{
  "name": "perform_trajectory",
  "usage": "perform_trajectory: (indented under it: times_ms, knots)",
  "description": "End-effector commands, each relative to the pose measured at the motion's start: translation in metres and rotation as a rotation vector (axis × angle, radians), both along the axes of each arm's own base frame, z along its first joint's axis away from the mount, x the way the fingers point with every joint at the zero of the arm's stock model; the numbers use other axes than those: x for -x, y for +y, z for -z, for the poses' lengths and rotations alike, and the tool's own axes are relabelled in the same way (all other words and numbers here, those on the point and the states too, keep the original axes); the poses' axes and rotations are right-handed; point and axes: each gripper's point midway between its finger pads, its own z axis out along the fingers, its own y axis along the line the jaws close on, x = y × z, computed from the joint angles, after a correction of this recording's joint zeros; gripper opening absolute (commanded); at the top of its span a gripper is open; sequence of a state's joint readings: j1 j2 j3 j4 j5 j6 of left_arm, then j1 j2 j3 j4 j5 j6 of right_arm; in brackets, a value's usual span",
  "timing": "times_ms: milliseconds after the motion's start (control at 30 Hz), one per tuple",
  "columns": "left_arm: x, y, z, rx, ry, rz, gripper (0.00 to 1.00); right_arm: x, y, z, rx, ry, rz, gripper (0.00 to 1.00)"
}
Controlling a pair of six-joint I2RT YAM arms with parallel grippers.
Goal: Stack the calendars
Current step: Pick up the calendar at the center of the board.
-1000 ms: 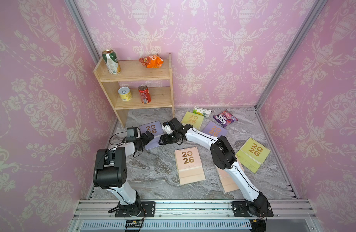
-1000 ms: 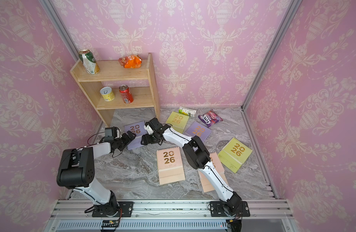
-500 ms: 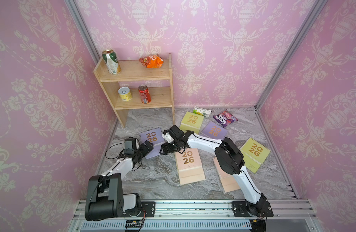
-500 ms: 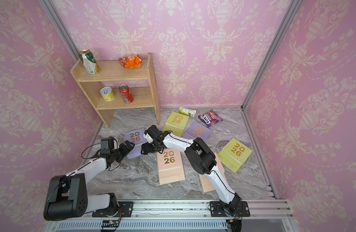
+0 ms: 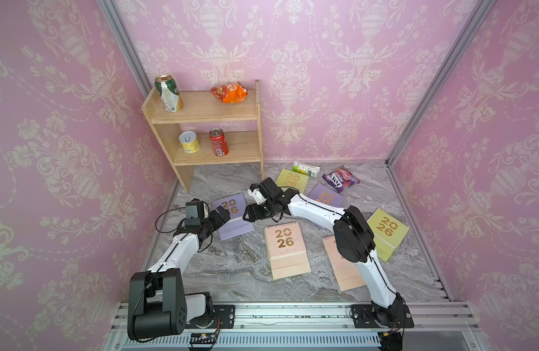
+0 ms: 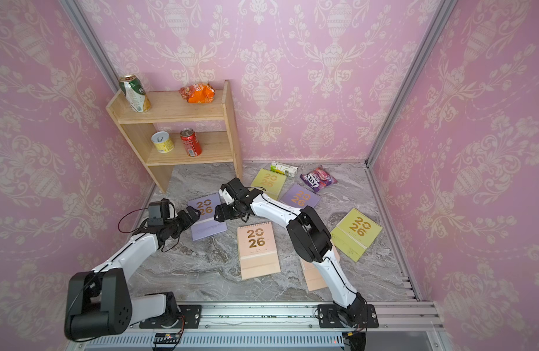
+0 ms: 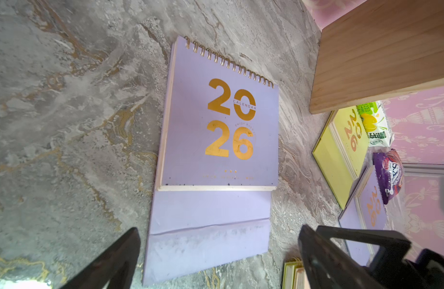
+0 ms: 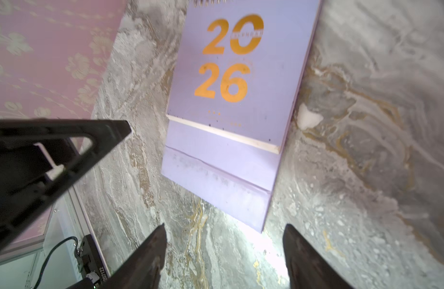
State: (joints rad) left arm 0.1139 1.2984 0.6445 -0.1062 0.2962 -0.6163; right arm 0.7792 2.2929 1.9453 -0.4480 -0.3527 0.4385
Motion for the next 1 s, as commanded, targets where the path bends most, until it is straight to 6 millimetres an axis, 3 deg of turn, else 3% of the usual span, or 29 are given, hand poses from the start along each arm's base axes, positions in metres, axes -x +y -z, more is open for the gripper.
perform_trajectory:
  times_ms: [0,400,433,567,967]
  knots:
    - [-0.004,0.005,0.011,-0.033,0.037,0.014,0.99,-0.007,-0.003,0.013,0.048,0.007,-0.015,0.74]
    - [-0.019,0.005,0.030,-0.012,0.085,0.016,0.99,-0.022,0.008,0.031,0.047,0.045,-0.017,0.74]
    - [-0.029,0.006,0.021,-0.015,0.062,0.019,0.99,-0.023,0.009,0.033,0.048,0.049,-0.018,0.74]
    - [-0.034,0.007,0.024,-0.010,0.068,0.020,0.99,-0.022,0.013,0.042,0.047,0.073,-0.021,0.73]
    - [-0.044,0.006,0.044,0.017,0.121,0.023,0.99,-0.027,0.017,0.047,0.047,0.078,-0.023,0.73]
